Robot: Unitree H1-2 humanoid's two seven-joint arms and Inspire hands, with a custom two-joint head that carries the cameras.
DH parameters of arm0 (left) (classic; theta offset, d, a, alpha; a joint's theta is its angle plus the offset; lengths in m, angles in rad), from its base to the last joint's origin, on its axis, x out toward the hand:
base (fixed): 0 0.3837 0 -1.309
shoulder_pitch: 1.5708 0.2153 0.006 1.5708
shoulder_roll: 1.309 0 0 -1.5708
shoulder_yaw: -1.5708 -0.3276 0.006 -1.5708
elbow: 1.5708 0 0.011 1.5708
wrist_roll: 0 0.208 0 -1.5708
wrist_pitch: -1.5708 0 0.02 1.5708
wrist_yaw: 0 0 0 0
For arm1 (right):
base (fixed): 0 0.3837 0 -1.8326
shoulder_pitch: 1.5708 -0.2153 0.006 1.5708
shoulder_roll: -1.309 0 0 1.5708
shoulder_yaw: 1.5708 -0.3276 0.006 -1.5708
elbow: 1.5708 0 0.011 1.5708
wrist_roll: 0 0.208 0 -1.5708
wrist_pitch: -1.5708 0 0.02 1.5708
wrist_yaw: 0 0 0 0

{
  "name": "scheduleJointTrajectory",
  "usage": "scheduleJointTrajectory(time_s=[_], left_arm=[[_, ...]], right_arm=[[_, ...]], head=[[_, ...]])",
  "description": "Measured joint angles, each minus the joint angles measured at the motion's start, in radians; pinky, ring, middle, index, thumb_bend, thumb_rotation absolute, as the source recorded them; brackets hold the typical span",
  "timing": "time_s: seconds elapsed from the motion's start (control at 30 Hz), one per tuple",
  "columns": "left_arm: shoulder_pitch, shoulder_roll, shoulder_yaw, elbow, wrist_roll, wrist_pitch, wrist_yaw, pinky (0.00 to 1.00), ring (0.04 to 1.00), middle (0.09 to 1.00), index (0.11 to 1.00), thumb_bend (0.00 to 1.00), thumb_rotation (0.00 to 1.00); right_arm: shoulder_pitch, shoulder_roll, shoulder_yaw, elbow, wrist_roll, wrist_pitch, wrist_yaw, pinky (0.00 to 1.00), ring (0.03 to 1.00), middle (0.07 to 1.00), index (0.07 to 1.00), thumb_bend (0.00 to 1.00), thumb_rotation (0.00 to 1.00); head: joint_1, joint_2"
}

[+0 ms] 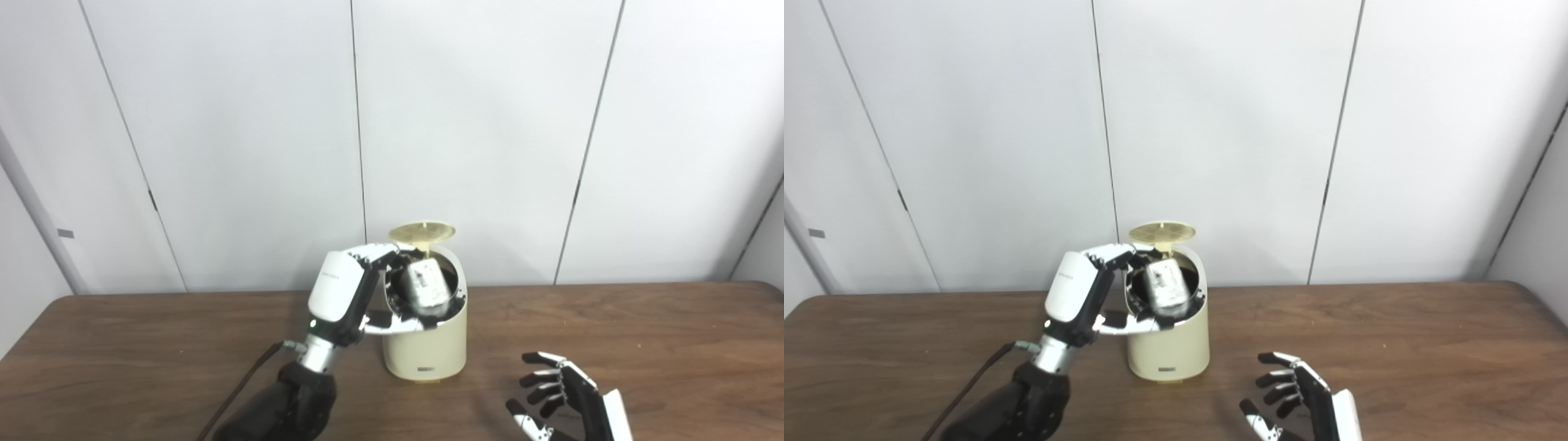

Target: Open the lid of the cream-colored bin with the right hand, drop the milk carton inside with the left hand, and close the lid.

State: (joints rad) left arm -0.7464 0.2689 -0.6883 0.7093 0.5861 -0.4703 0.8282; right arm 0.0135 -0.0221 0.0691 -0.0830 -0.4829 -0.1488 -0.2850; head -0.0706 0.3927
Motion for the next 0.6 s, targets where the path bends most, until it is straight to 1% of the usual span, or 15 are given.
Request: scheduleJointTrajectory(time_s=[0.03, 0.1, 0.13, 0.23, 0.27, 0.3, 0.33, 0.43, 0.47, 0.5, 0.53, 0.6], left_arm=[[0.010, 0.001, 0.006, -0.013, 0.004, -0.001, -0.012, 0.65, 0.691, 0.722, 0.791, 1.00, 0.49], [0.024, -0.005, 0.022, -0.019, 0.015, -0.001, -0.032, 0.68, 0.710, 0.738, 0.802, 1.00, 0.48], [0.030, -0.007, 0.035, -0.021, 0.020, -0.002, -0.042, 0.69, 0.714, 0.742, 0.800, 1.00, 0.47], [0.030, -0.010, 0.055, -0.022, 0.045, -0.002, -0.055, 0.69, 0.717, 0.745, 0.797, 1.00, 0.46], [0.031, -0.011, 0.060, -0.022, 0.049, -0.002, -0.057, 0.69, 0.719, 0.746, 0.798, 1.00, 0.47], [0.031, -0.013, 0.066, -0.022, 0.053, -0.002, -0.060, 0.69, 0.720, 0.746, 0.798, 1.00, 0.47], [0.031, -0.016, 0.070, -0.022, 0.055, -0.002, -0.063, 0.69, 0.720, 0.746, 0.798, 1.00, 0.47], [0.031, -0.021, 0.082, -0.022, 0.060, -0.002, -0.071, 0.68, 0.715, 0.742, 0.800, 1.00, 0.48], [0.031, -0.022, 0.085, -0.022, 0.062, -0.002, -0.074, 0.68, 0.715, 0.742, 0.799, 1.00, 0.48], [0.031, -0.022, 0.088, -0.022, 0.064, -0.002, -0.077, 0.68, 0.716, 0.742, 0.798, 1.00, 0.47], [0.033, -0.022, 0.091, -0.025, 0.061, -0.002, -0.084, 0.69, 0.717, 0.741, 0.796, 1.00, 0.46], [0.043, -0.020, 0.095, -0.057, 0.040, -0.001, -0.103, 0.69, 0.715, 0.738, 0.793, 1.00, 0.45]], right_arm=[[0.002, 0.000, 0.000, -0.002, 0.000, 0.001, 0.000, 0.36, 0.503, 0.588, 0.663, 0.30, 0.01], [0.005, -0.002, 0.001, -0.005, -0.001, 0.001, 0.001, 0.37, 0.511, 0.590, 0.660, 0.30, 0.01], [0.006, -0.002, 0.002, -0.005, -0.001, 0.001, 0.002, 0.35, 0.488, 0.572, 0.664, 0.30, 0.01], [0.006, -0.001, 0.003, -0.005, -0.001, 0.002, 0.002, 0.33, 0.471, 0.562, 0.666, 0.30, 0.00], [0.006, -0.001, 0.004, -0.005, -0.001, 0.002, 0.002, 0.31, 0.449, 0.544, 0.664, 0.30, 0.00], [0.006, -0.001, 0.004, -0.005, -0.002, 0.002, 0.002, 0.30, 0.442, 0.538, 0.664, 0.30, 0.00], [0.006, -0.001, 0.005, -0.005, -0.002, 0.002, 0.002, 0.32, 0.454, 0.543, 0.663, 0.30, 0.00], [0.006, -0.001, 0.005, -0.005, -0.003, 0.002, 0.002, 0.24, 0.363, 0.477, 0.665, 0.31, 0.00], [0.006, -0.001, 0.005, -0.005, -0.003, 0.002, 0.002, 0.22, 0.346, 0.465, 0.665, 0.31, 0.00], [0.006, -0.001, 0.005, -0.005, -0.003, 0.002, 0.002, 0.22, 0.344, 0.465, 0.666, 0.31, 0.00], [0.006, -0.001, 0.005, -0.005, -0.003, 0.002, 0.002, 0.24, 0.366, 0.481, 0.665, 0.31, 0.00], [0.006, -0.001, 0.005, -0.005, -0.003, 0.003, 0.002, 0.24, 0.368, 0.483, 0.666, 0.31, 0.01]], head=[[0.000, 0.000], [0.000, 0.002], [0.000, 0.002], [0.002, 0.002], [0.003, 0.002], [0.003, 0.002], [0.003, 0.002], [0.003, 0.003], [0.003, 0.003], [0.003, 0.003], [0.003, 0.003], [0.003, 0.003]])
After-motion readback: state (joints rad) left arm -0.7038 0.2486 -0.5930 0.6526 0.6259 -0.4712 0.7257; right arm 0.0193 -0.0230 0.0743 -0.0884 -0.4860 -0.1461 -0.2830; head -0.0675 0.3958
